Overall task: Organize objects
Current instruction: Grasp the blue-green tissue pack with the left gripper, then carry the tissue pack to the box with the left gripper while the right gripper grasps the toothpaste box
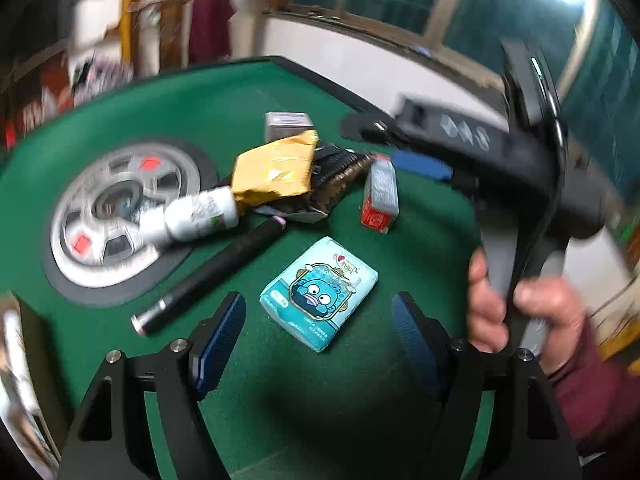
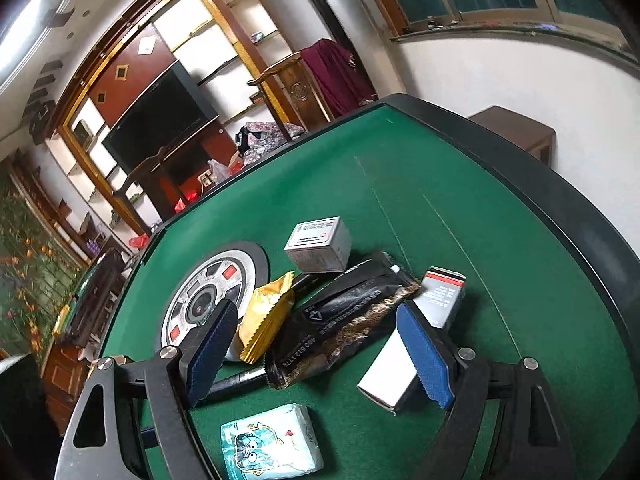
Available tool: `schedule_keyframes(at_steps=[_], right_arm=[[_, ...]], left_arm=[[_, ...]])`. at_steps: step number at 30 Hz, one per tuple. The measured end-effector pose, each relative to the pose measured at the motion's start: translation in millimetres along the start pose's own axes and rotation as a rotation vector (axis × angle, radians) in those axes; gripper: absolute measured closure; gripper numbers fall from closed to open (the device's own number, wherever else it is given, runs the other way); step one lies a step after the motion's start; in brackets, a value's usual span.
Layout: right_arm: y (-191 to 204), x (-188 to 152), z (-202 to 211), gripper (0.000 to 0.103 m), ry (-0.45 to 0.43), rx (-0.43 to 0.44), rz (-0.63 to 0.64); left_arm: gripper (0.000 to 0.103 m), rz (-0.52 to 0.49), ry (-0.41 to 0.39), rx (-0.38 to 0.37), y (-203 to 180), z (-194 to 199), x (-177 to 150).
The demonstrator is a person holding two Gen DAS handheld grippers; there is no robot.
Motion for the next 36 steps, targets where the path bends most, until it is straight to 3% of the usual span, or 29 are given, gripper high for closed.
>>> schedule_keyframes(at_steps=[6,12,17,18,19,20,22,25,31,36], right_arm=[[-20,5,9,0.017,-0.032,-0.011,-0.087],[-28,7,11,0.016,-0.035,-0.008,-0.122],[-29,7,9,0.016,-0.024,-0.002,-0.13],[-29,7,9,0.016,-0.022,-0.005,-0.132],[-30,7,8,0.016,-0.018,-0.012,-0.134],[-32,6,7,0.016,-0.012,-0.018,-0.139],[-35,5,6,0.016,-0.007,-0.024,-0.15],[-41,6,7,0.016,-0.012,-0.055,-0.149],[-55,4,8,0.016,-0.006,-0.105,-0.145],[-49,-6,18,0.016,0.05,-0.154,-0.116]], left_arm=[[0.028,-0.283,-0.013,0.144,-42,-29,4],[0.028,-0.334,0.017,0.157,-46,-61,11],[0.032,-0.287,0.035,0.133,-37,-70,13],[0.04,-0.275,0.035,0.14,-35,-69,14],[0.056,-0.262,0.037,0.147,-32,-69,15],[0.066,-0.243,0.037,0.151,-28,-67,16],[0.08,-0.177,0.024,0.138,-18,-60,18],[0.09,-0.063,0.008,0.11,2,-42,17],[0.09,0.101,-0.097,0.113,36,24,-8],[0.09,0.192,-0.198,0.133,59,93,-42]])
Point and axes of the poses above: each gripper's, at about its wrist camera, not at the fingertips, and z roughly against the way its jaws point, y to its left, x to its top, the point moved 4 cm from there along -z, roughly the way its jaws point, and after that the axes turned 15 degrees about x, right-handed, at the moved point
